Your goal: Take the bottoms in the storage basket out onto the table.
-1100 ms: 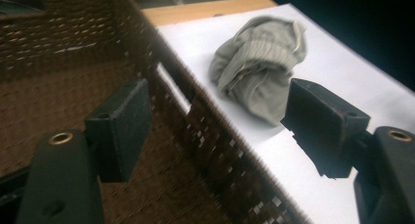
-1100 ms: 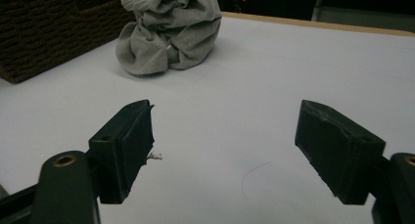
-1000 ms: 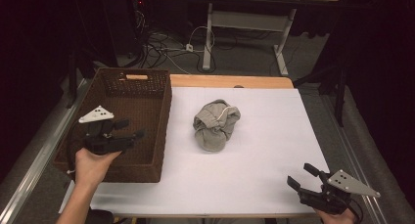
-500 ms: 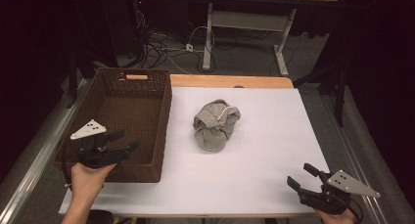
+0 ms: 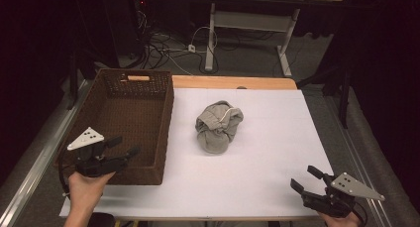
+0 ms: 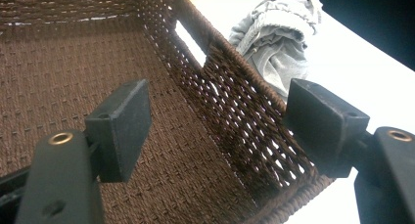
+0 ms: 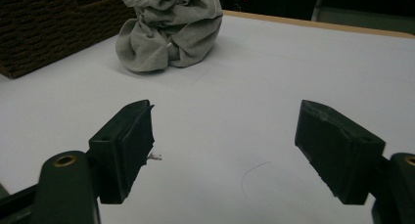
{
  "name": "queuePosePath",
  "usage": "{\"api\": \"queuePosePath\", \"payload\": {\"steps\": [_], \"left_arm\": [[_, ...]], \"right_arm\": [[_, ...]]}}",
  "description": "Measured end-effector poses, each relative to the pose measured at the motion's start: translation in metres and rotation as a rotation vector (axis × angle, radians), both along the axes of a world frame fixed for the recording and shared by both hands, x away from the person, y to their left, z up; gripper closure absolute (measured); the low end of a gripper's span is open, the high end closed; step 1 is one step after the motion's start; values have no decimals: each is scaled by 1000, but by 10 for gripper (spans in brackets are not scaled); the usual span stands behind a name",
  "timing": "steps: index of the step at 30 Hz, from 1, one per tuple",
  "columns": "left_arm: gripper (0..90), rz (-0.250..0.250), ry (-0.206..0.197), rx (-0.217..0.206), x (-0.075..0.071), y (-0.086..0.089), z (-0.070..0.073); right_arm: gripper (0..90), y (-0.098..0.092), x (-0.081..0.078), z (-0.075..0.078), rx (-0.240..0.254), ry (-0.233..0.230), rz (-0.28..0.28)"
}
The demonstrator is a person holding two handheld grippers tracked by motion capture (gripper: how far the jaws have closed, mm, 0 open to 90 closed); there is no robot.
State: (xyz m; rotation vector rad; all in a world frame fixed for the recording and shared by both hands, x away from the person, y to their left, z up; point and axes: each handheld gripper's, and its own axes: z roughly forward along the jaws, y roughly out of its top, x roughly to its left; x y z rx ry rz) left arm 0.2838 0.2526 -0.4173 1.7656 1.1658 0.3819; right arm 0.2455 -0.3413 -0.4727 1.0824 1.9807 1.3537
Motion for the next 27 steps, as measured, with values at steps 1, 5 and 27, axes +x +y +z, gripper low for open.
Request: {"api": "queuePosePath", "payload": {"steps": [1,5,27], "left_arm": [[247,0,-3,-4,-1,0,-1],[247,4,-13,-22,-7,3,-4],[251,74,-29,-19,-23,17,-13]], "right_arm": [[229,0,0,0,-3,3,1],[229,0,0,0,0,-4,4],[229,1,1,0,4,0,3]]}}
